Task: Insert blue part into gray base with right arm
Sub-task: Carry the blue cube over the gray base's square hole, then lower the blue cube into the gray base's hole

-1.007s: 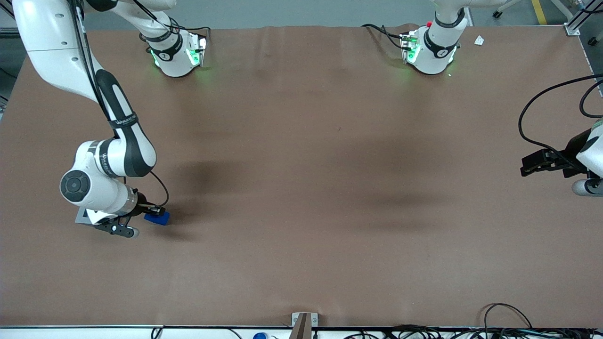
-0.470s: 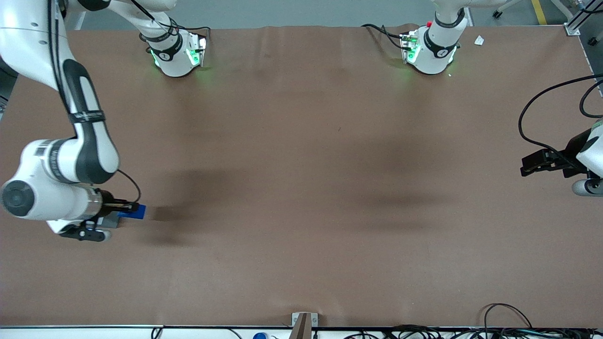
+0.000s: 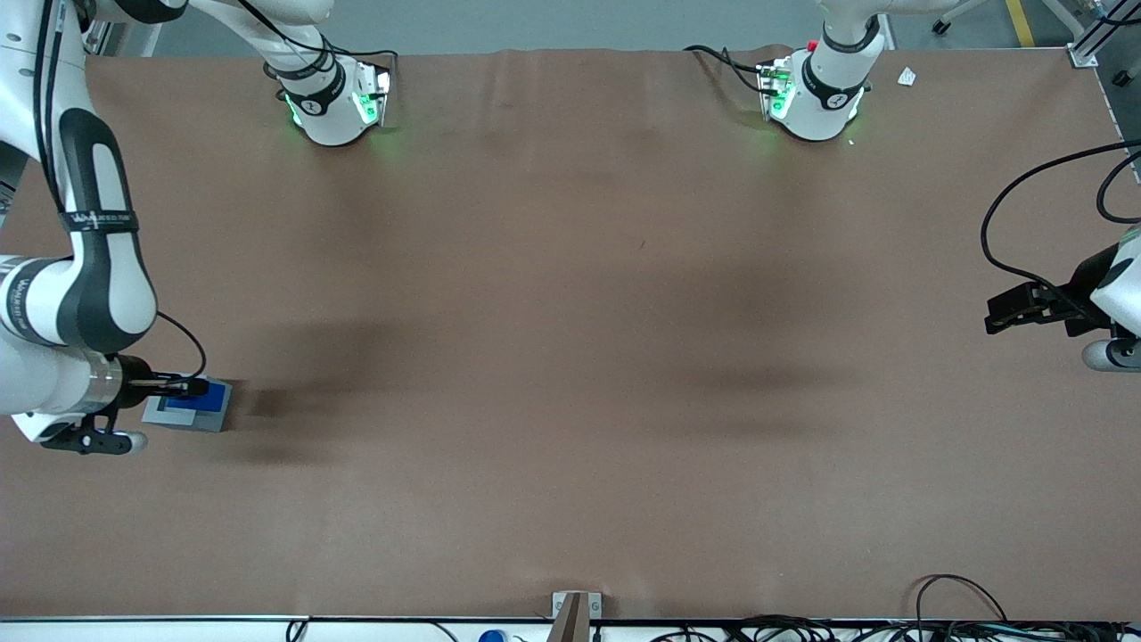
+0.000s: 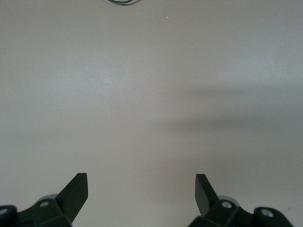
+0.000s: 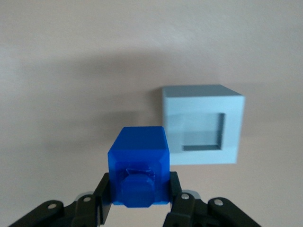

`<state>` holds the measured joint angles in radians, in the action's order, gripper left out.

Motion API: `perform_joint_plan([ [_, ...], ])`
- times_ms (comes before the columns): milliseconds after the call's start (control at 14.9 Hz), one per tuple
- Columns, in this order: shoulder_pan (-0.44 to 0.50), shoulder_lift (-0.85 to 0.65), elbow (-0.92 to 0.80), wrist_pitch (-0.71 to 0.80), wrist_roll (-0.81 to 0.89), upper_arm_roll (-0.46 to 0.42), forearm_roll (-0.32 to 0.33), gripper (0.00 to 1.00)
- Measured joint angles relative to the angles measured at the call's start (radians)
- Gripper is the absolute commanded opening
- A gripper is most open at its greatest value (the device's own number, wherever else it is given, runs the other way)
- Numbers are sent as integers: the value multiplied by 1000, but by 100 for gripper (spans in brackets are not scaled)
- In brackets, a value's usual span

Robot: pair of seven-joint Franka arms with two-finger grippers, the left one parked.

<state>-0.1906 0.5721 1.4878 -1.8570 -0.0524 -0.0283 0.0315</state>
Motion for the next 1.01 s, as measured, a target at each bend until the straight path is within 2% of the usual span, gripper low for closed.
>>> perform_joint_plan([
  [201,-30,5,0,6,-55,0,16,0],
  [672,-54,10,4,9,-67,0,69,0],
  [1007,-66,12,4,-6,-75,0,75,1],
])
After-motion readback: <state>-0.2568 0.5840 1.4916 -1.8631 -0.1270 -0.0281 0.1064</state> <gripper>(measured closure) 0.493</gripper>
